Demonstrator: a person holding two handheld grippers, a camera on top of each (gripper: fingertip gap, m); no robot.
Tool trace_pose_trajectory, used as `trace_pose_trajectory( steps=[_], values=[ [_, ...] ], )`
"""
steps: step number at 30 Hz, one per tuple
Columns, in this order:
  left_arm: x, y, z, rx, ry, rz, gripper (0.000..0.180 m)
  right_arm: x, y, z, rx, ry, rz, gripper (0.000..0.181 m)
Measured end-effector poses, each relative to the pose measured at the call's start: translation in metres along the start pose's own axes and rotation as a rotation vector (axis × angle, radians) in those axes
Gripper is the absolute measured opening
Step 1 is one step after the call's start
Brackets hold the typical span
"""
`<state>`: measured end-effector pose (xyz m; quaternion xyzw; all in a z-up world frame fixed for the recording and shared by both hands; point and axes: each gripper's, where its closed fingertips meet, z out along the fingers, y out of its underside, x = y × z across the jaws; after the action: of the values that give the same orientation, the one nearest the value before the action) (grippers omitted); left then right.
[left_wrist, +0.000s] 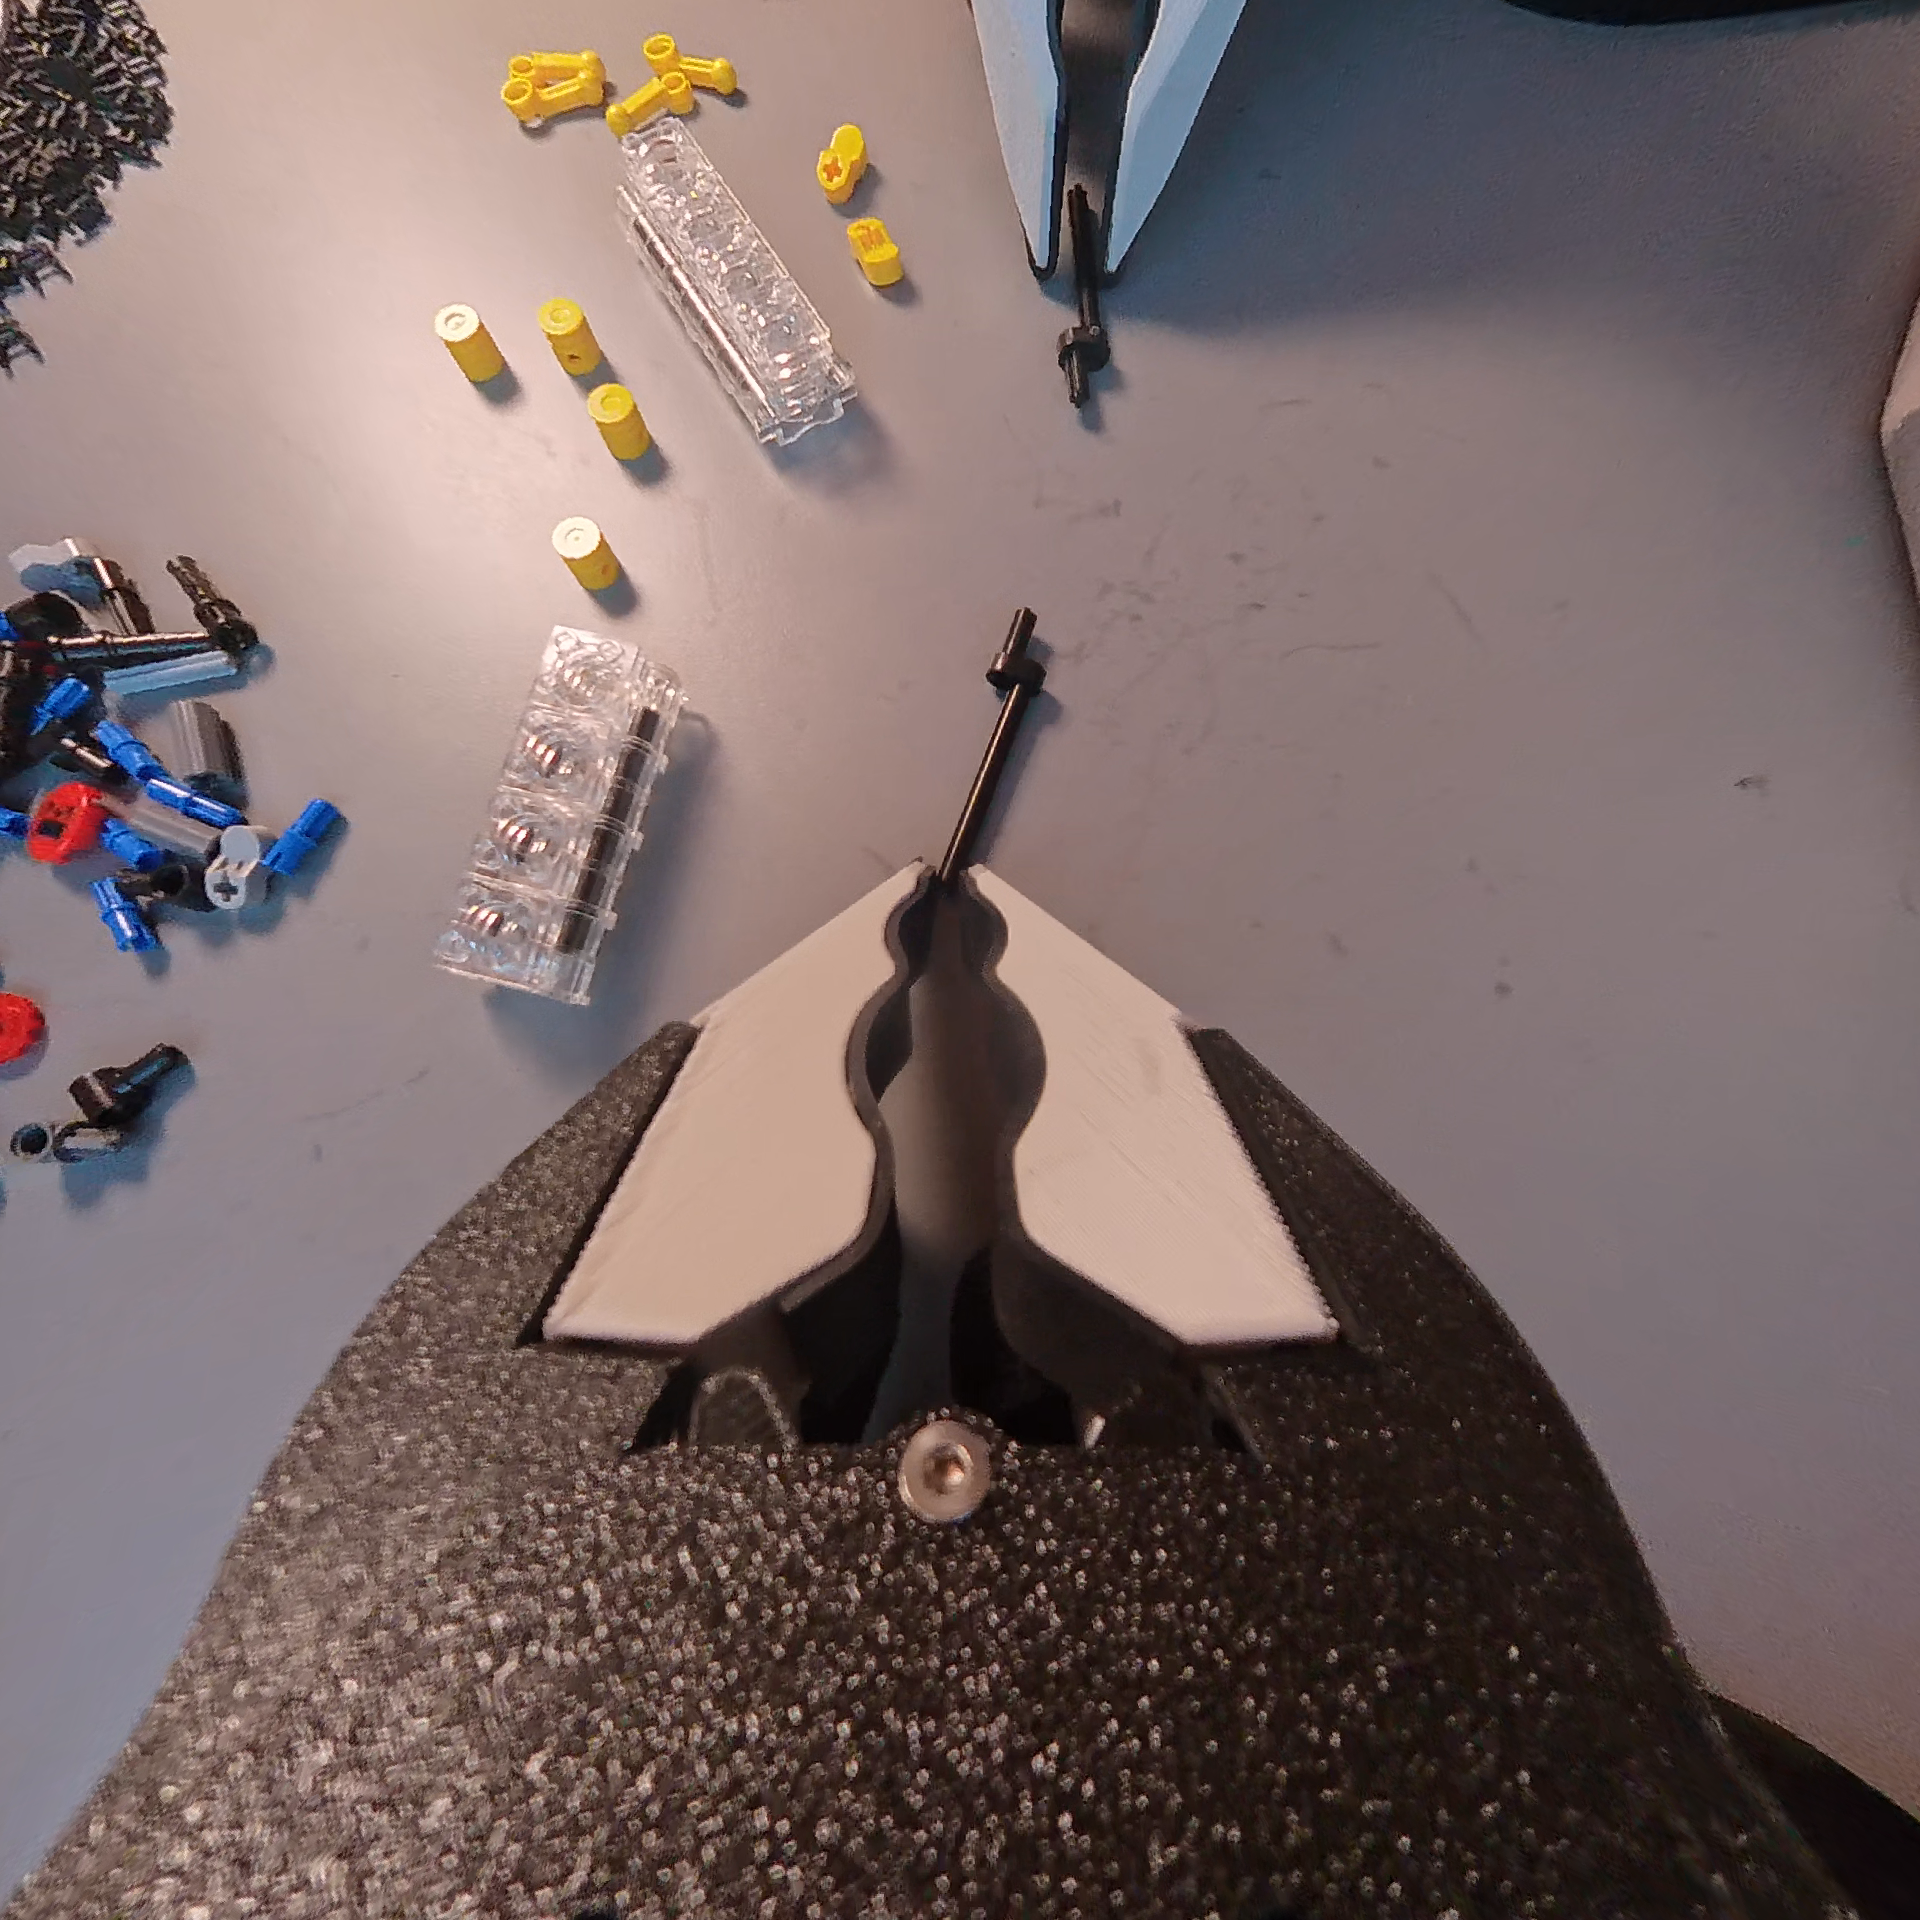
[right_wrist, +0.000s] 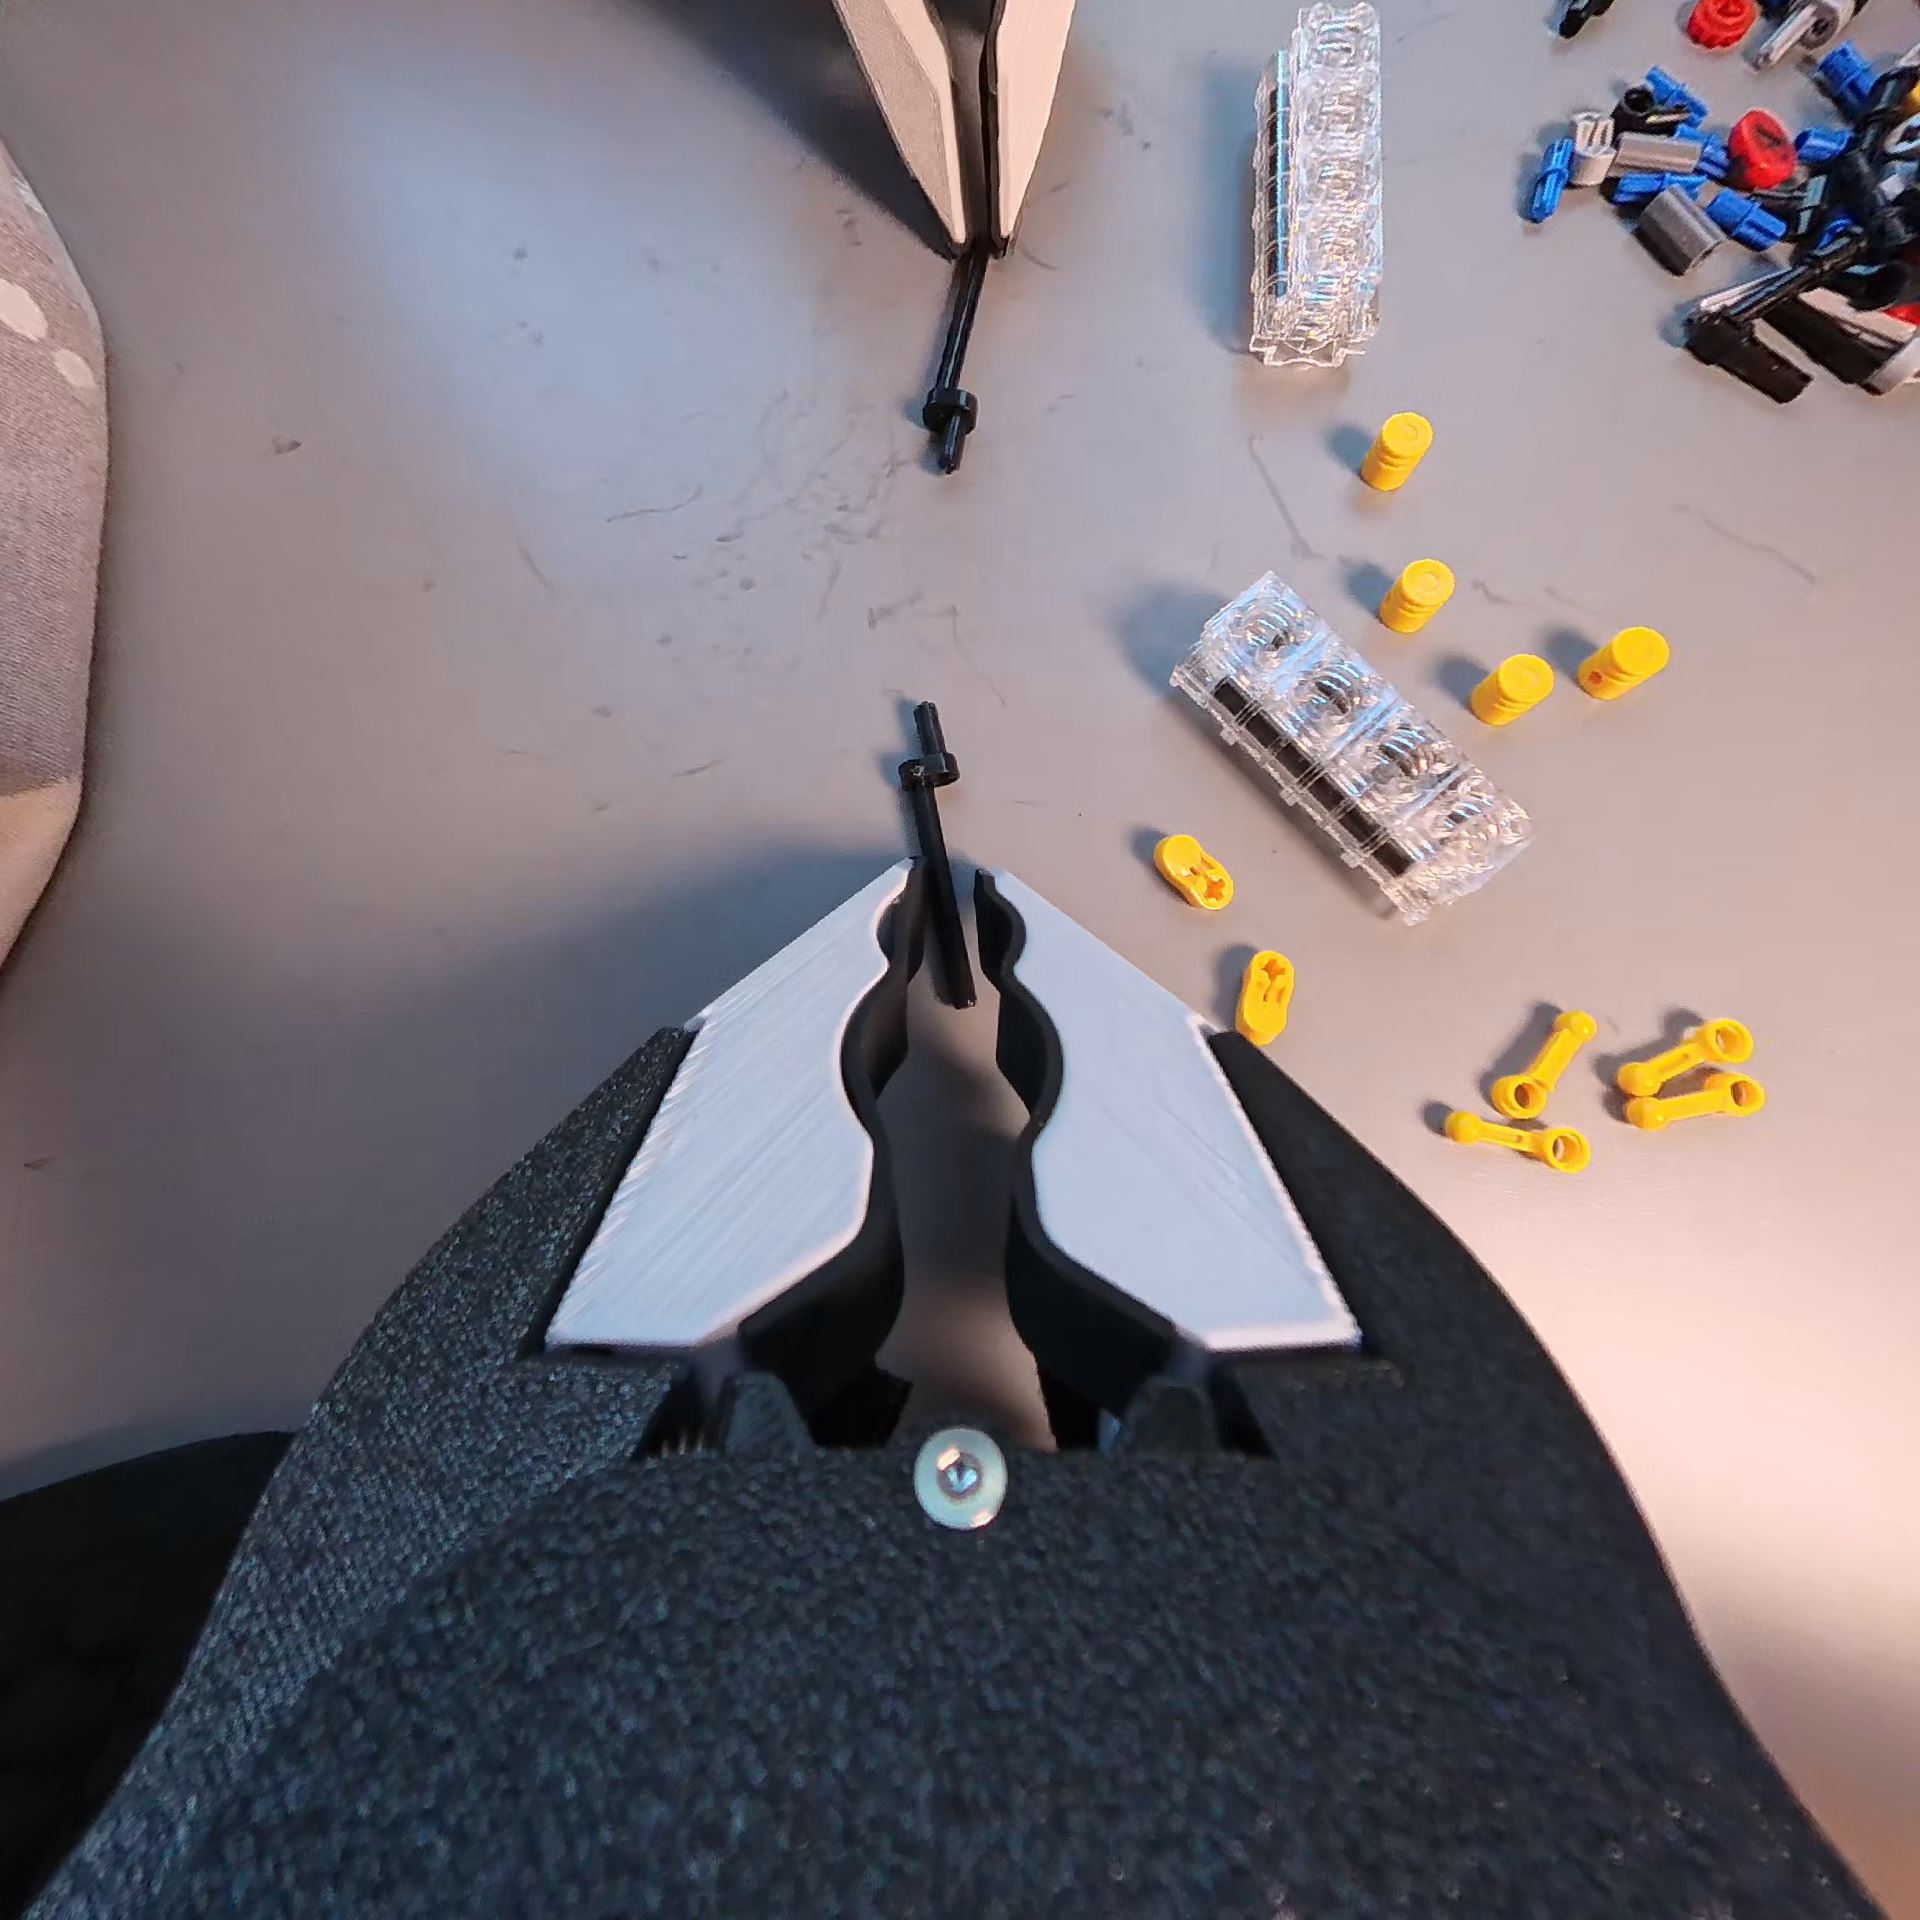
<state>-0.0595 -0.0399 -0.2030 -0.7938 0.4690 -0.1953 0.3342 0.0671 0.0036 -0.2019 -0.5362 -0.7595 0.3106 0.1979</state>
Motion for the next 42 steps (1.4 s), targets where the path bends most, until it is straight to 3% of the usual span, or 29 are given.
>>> trace_pose_trajectory(
  steps=[9,16,25,42],
  values=[
    [-0.002,-0.001,-0.003,0.013,-0.008,-0.007,0.002,0.001,-0.001,0.000,0.010,0.004,0.000,0.008],
    [0.000,-0.006,0.000,0.039,-0.001,-0.019,0.012,0.001,-0.002,0.000,0.017,0.003,0.000,0.008],
    [0.001,-0.003,0.002,0.020,0.006,-0.021,0.002,0.001,-0.004,0.001,0.033,-0.001,0.005,0.009],
    [-0.009,-0.002,-0.007,0.043,-0.030,-0.033,0.006,0.002,-0.001,0.000,0.013,0.012,-0.002,0.009]
  ],
)
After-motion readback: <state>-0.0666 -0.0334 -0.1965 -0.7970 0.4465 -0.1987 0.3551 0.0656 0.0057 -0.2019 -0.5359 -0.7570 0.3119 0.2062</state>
